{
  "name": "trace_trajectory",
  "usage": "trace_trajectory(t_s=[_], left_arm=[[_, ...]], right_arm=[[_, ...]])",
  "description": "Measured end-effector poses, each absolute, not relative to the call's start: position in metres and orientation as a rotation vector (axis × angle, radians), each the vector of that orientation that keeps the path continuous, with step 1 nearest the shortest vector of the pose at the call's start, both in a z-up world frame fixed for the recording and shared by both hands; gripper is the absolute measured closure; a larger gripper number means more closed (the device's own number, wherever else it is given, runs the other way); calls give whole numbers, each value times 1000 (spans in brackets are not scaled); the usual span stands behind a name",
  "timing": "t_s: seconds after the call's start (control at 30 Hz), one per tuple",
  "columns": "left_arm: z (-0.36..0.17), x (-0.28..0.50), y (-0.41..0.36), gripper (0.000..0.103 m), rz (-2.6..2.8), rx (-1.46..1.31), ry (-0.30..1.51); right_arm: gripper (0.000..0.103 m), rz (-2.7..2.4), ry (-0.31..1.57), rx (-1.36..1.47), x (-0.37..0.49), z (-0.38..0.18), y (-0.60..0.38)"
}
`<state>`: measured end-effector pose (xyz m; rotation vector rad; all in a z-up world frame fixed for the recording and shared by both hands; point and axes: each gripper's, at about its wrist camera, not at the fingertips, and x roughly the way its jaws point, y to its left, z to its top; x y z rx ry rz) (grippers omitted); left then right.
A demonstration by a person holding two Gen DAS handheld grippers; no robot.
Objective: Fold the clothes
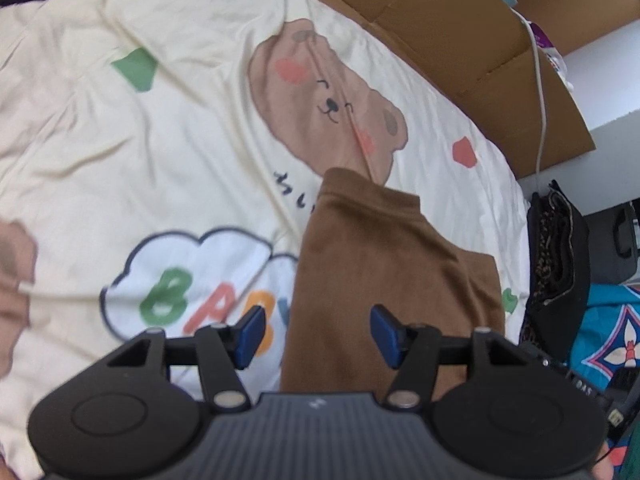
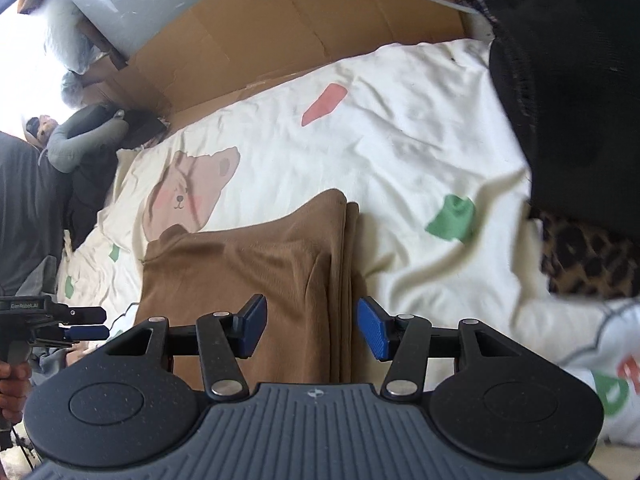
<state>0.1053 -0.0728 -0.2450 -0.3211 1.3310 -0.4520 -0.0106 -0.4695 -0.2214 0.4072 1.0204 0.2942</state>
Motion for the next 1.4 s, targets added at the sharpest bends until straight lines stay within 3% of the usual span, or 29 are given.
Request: trace_trajectory(t_s=[0.37, 0.67, 1.23, 1.4], left_arm=[[-269, 141, -81, 42, -479, -319, 1330], [-277, 154, -96, 42, -529, -248, 1322], [-298, 149, -113, 50, -585, -265, 1350], [-301, 150, -112, 50, -572, -283, 1346]], right_arm=[[47, 262, 1075, 463, 21, -260, -473], [59, 270, 1075, 448, 21, -260, -479], [58, 339, 1116, 477, 33, -275, -471], [71, 338, 1109, 488, 33, -274, -470]])
